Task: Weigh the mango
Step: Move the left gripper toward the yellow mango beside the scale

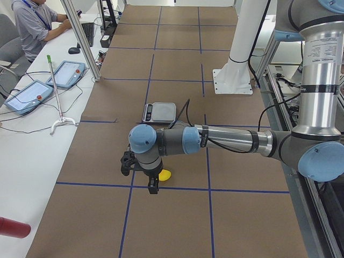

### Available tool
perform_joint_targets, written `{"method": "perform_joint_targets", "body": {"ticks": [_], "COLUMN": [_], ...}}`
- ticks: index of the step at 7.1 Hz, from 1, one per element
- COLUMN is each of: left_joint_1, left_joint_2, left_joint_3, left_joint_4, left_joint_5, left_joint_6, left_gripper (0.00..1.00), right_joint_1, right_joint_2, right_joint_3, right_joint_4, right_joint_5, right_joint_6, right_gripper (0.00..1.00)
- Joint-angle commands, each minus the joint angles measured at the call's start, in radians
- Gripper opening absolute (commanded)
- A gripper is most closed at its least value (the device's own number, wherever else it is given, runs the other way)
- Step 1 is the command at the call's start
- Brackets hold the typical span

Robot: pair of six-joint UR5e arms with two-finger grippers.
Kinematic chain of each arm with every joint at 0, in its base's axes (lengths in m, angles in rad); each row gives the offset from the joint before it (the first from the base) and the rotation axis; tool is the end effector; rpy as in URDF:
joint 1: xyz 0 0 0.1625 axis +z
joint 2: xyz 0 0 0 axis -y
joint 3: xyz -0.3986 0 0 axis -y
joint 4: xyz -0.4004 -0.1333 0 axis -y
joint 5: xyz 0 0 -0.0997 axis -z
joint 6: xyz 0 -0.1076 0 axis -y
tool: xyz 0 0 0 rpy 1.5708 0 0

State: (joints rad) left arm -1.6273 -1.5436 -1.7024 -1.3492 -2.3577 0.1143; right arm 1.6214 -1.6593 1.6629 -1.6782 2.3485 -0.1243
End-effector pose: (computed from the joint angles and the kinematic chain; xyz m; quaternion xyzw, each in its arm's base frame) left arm -0.0840 -0.4735 0.6063 -0.0212 0.3859 0.0042 0.9223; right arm 0.0808 -0.4529 0.6447 -0.0148 -0.3814 -0.0144 0.9242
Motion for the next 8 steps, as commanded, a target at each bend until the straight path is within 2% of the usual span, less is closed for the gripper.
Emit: {"method": "perform_joint_targets", "body": {"ticks": [1, 5, 6, 8], "left_joint_1": [0.001, 0.0, 0.013, 0.116], "left_joint_2": [-0.004, 0.008, 0.0, -0.004], "left_joint_3": [-0.003, -0.036, -0.001, 0.096], "left_joint_4": [-0.002, -0.007, -0.042, -0.234], "left_joint_5": [0.003, 0.006, 0.003, -0.002], "left_joint_6": [-0.001, -0.007, -0.007, -0.044], "left_gripper": [1.0, 1.0, 1.0, 1.0], "right_joint_1": [0.0, 0.0, 0.0, 0.0], "right_joint_2": [0.0, 0.0, 0.0, 0.001], "right_joint_3": [0.0, 0.0, 0.0, 0.0], "right_joint_4": [0.0, 0.0, 0.0, 0.0], "right_joint_5": [0.0, 0.0, 0.0, 0.0], "right_joint_6": [0.0, 0.0, 0.0, 0.0], "right_gripper": [1.0, 1.0, 1.0, 1.0]}}
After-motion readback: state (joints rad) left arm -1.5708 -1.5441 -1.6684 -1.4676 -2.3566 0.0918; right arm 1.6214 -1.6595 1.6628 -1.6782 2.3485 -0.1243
